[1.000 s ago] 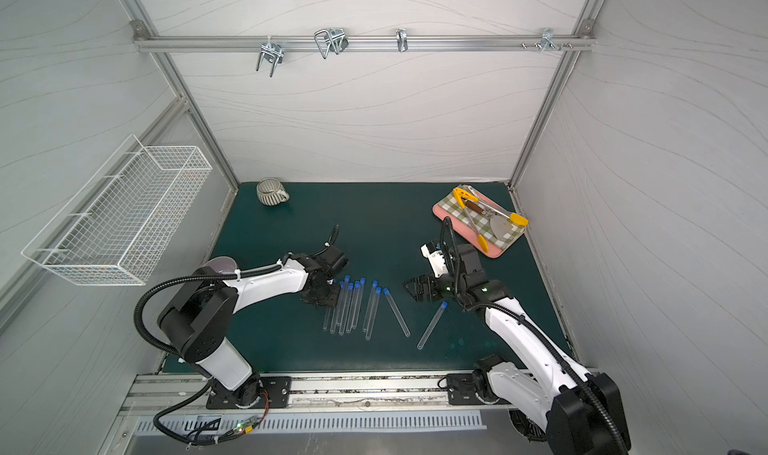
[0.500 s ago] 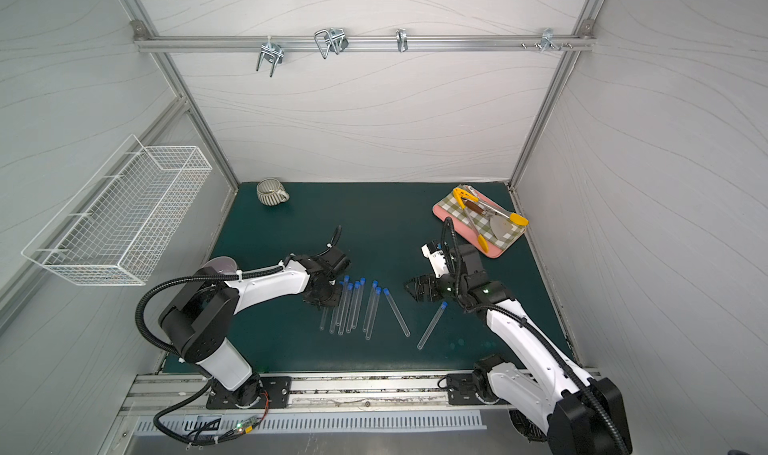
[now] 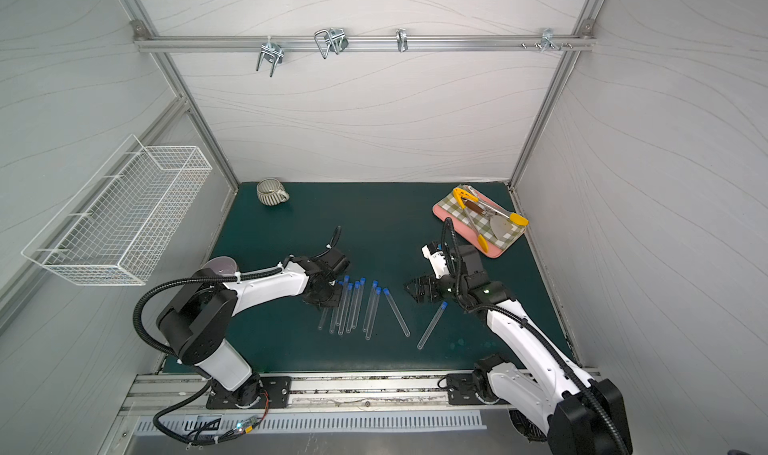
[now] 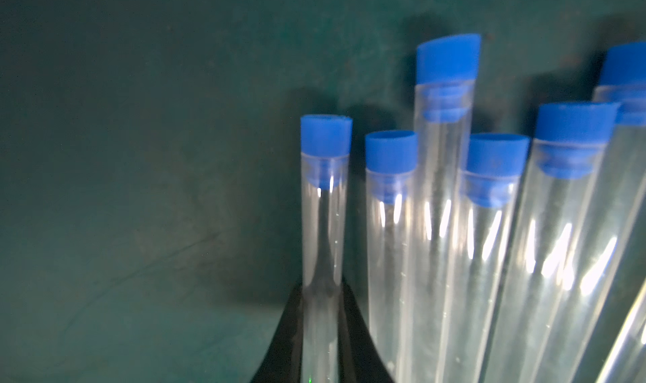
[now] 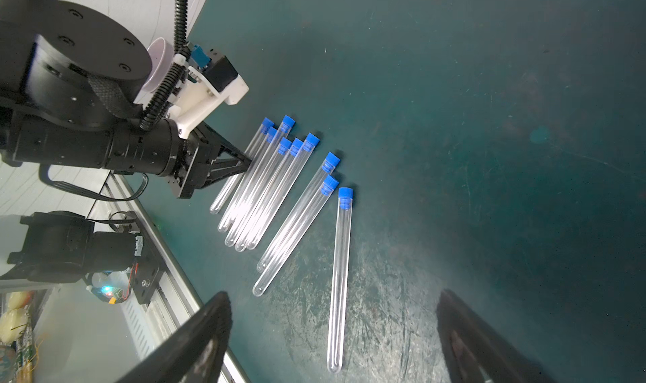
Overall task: Remove stoppers from test tubes
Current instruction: Pick up the test tube at the center of the board.
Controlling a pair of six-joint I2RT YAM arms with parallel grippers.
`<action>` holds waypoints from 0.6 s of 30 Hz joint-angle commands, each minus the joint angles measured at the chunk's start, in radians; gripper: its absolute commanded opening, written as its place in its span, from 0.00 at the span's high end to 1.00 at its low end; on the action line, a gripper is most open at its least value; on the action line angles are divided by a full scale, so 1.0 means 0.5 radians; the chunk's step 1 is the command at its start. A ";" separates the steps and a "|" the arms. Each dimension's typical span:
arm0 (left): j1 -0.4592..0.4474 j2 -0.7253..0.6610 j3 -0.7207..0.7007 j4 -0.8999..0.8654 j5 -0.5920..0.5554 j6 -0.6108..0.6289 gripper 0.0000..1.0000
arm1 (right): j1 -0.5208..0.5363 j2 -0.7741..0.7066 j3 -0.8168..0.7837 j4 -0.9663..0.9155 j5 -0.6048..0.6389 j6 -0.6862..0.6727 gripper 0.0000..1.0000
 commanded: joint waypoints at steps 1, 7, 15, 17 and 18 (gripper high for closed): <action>0.003 -0.102 0.008 -0.034 -0.062 -0.012 0.93 | 0.007 -0.019 0.076 -0.093 -0.009 -0.033 0.09; 0.003 -0.265 0.102 -0.127 -0.099 0.031 0.94 | 0.008 -0.017 0.102 -0.112 -0.048 -0.029 0.09; 0.003 -0.464 0.142 -0.240 -0.131 0.082 0.99 | -0.006 -0.043 0.146 -0.091 -0.199 0.012 0.09; 0.003 -0.503 0.149 -0.259 -0.138 0.106 1.00 | -0.017 -0.043 0.153 -0.089 -0.217 0.019 0.09; 0.003 -0.521 0.161 -0.277 -0.151 0.119 1.00 | -0.020 -0.043 0.156 -0.091 -0.223 0.022 0.09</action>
